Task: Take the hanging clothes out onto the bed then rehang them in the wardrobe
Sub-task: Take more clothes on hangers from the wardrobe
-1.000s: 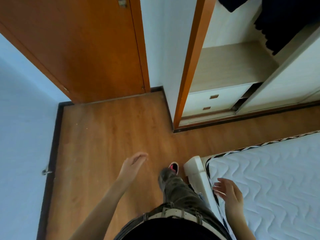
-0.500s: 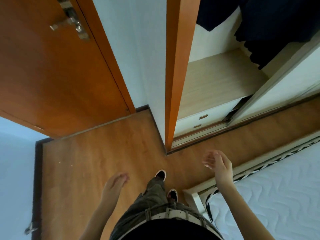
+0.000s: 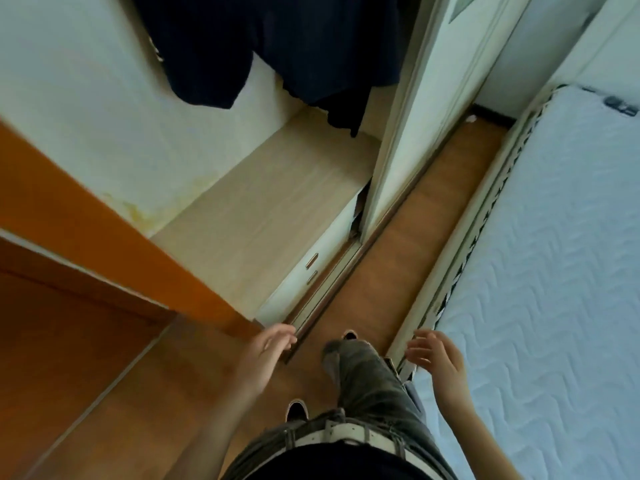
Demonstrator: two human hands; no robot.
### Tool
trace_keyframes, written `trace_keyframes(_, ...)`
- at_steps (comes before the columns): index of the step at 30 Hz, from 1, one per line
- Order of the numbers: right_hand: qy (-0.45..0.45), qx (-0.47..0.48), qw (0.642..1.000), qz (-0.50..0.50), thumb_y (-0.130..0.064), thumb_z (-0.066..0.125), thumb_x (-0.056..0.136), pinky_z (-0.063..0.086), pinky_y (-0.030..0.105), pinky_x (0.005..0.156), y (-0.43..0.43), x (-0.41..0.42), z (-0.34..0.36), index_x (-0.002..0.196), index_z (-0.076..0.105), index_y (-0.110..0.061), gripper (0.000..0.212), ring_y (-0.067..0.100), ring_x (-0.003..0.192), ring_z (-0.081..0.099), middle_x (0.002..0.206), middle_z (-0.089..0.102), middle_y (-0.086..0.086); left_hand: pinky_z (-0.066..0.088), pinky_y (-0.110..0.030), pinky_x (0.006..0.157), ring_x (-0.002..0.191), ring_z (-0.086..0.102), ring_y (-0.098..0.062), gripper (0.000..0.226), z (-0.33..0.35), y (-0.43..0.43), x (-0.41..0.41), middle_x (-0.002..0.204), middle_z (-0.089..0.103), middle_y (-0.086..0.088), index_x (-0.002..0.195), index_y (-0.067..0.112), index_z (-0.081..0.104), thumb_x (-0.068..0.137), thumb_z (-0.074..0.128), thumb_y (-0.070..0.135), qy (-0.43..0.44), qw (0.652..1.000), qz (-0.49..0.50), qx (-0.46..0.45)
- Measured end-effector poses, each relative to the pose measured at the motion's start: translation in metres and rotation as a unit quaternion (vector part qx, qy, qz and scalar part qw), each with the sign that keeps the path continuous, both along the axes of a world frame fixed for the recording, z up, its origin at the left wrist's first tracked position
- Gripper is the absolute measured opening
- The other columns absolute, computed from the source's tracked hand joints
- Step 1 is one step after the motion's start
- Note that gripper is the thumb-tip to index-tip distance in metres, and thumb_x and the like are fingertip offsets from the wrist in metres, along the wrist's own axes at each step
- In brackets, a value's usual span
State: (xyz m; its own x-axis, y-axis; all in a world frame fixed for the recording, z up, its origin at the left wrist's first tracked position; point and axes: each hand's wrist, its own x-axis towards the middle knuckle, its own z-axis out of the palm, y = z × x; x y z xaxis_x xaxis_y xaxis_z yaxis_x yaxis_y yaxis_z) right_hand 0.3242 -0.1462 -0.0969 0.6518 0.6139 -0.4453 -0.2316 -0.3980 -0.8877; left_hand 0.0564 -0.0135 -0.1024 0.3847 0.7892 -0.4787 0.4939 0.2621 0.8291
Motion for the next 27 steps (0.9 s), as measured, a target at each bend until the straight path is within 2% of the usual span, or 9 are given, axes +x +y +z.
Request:
trace_keyframes(4,-0.005,0.0,1.0,-0.022,-0.008,0.04,0.1,0.055,0.042,0.073,0.039,0.055,-0.012,0.095,0.066,0.0,0.028,0.034,0.076,0.065,0.081,0.069,0.019,0.052,-0.03,0.091,0.095,0.067,-0.007,0.028,-0.004,0.06,0.072,0.094,0.072,0.011,0.098,0.027,0.071,0.088,0.048,0.04,-0.022,1.0,-0.01,0.016)
trace_keyframes(7,0.0,0.016,1.0,-0.002,-0.006,0.041,0.099,0.055,0.029,0.063,0.096,0.106,-0.014,0.091,0.067,-0.003,0.028,0.031,0.074,0.064,0.08,0.067,0.022,0.052,-0.029,0.089,0.092,0.069,-0.011,0.022,-0.003,0.104,0.122,0.092,0.074,0.003,0.089,0.031,0.074,0.09,0.052,0.031,-0.04,0.998,0.035,0.027)
trace_keyframes(9,-0.006,0.03,0.999,0.038,-0.007,0.042,0.099,0.054,0.027,0.063,0.14,0.138,-0.004,0.089,0.067,-0.006,0.027,0.029,0.074,0.065,0.077,0.067,0.018,0.052,-0.02,0.081,0.089,0.069,-0.013,0.019,0.009,0.13,0.154,0.089,0.075,0.002,0.081,0.035,0.075,0.083,0.055,0.036,-0.05,0.994,0.093,0.033)
trace_keyframes(11,-0.004,0.059,0.994,0.088,-0.007,0.042,0.099,0.055,0.03,0.065,0.183,0.165,0.015,0.091,0.067,-0.005,0.026,0.03,0.074,0.065,0.08,0.067,0.021,0.053,-0.015,0.076,0.091,0.069,-0.02,0.016,0.025,0.151,0.179,0.085,0.075,0.0,0.084,0.027,0.074,0.086,0.059,0.027,-0.064,0.987,0.141,0.039)
trace_keyframes(13,0.0,0.094,0.985,0.142,-0.007,0.042,0.099,0.055,0.032,0.067,0.228,0.185,0.04,0.095,0.067,-0.002,0.025,0.028,0.074,0.065,0.081,0.067,0.019,0.053,-0.014,0.078,0.093,0.068,-0.02,0.017,0.047,0.17,0.199,0.088,0.074,-0.001,0.093,0.016,0.071,0.095,0.054,0.015,-0.07,0.984,0.153,0.062)
trace_keyframes(15,0.009,0.131,0.973,0.188,-0.005,0.041,0.1,0.055,0.035,0.069,0.274,0.2,0.07,0.099,0.066,0.001,0.025,0.029,0.074,0.065,0.082,0.067,0.019,0.054,-0.02,0.086,0.096,0.068,-0.014,0.018,0.077,0.192,0.214,0.095,0.074,-0.001,0.097,0.022,0.071,0.091,0.056,0.028,-0.075,0.979,0.158,0.103)
trace_keyframes(20,-0.052,0.247,0.922,0.295,-0.003,0.041,0.099,0.055,0.042,0.078,0.391,0.216,0.175,0.101,0.066,-0.002,0.025,0.038,0.082,0.065,0.086,0.066,0.024,0.051,-0.024,0.09,0.099,0.068,-0.012,0.03,0.187,0.261,0.237,0.1,0.072,0.001,0.096,0.034,0.07,0.077,0.054,0.05,-0.12,0.943,0.192,0.243)
trace_keyframes(25,-0.138,0.409,0.846,0.313,0.003,0.041,0.096,0.057,0.036,0.074,0.481,0.213,0.308,0.1,0.067,-0.006,0.027,0.029,0.079,0.067,0.084,0.068,0.015,0.051,-0.025,0.091,0.099,0.068,-0.009,0.022,0.305,0.346,0.232,0.105,0.072,0.004,0.108,0.024,0.068,0.094,0.052,0.02,-0.14,0.881,0.221,0.395)
trace_keyframes(27,-0.159,0.464,0.815,0.309,0.002,0.041,0.096,0.057,0.036,0.074,0.51,0.21,0.358,0.1,0.066,-0.005,0.026,0.027,0.078,0.067,0.084,0.067,0.014,0.052,-0.026,0.089,0.098,0.068,-0.012,0.023,0.353,0.379,0.229,0.103,0.072,0.001,0.108,0.021,0.068,0.093,0.051,0.017,-0.158,0.847,0.229,0.454)
